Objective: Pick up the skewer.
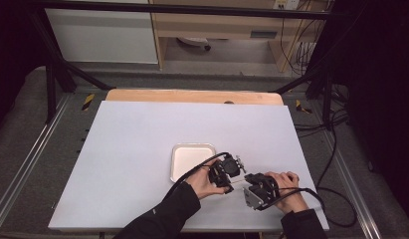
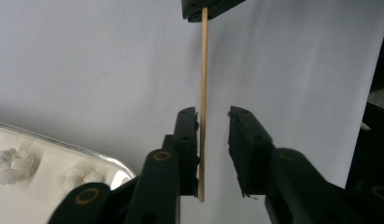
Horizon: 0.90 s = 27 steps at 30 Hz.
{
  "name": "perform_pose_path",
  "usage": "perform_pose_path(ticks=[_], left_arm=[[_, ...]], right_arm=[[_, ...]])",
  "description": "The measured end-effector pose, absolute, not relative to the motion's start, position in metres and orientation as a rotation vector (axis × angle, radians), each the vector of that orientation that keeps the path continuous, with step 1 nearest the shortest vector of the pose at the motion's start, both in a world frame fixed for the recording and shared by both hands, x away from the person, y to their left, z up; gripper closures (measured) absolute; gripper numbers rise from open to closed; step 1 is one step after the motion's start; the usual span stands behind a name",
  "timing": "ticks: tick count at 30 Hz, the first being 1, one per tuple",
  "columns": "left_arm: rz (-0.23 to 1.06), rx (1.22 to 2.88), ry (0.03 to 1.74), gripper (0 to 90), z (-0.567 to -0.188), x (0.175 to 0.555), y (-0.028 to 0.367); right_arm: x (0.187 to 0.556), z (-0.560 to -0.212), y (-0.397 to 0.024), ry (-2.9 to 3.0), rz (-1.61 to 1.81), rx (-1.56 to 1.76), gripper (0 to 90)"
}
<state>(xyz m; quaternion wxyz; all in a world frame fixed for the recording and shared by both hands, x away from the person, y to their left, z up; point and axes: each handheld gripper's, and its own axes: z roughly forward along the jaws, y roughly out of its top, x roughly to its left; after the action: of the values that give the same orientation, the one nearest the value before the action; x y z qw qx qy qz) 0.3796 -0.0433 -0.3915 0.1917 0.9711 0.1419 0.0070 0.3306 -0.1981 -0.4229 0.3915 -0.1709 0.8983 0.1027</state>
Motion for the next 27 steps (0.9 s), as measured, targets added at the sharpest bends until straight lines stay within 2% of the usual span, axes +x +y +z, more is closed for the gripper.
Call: perform_pose_path(ticks=[7, 27], left_arm=[[0.050, 2.758, 0.387, 79.8, -0.394, 0.378, -0.046], [0.103, 2.752, 0.359, 88.8, -0.396, 0.375, -0.034]], right_arm=[[0.329, -0.423, -0.196, 2.277, 0.245, -0.450, 89.2], [0.329, -0.423, -0.196, 2.279, 0.255, -0.451, 89.2]])
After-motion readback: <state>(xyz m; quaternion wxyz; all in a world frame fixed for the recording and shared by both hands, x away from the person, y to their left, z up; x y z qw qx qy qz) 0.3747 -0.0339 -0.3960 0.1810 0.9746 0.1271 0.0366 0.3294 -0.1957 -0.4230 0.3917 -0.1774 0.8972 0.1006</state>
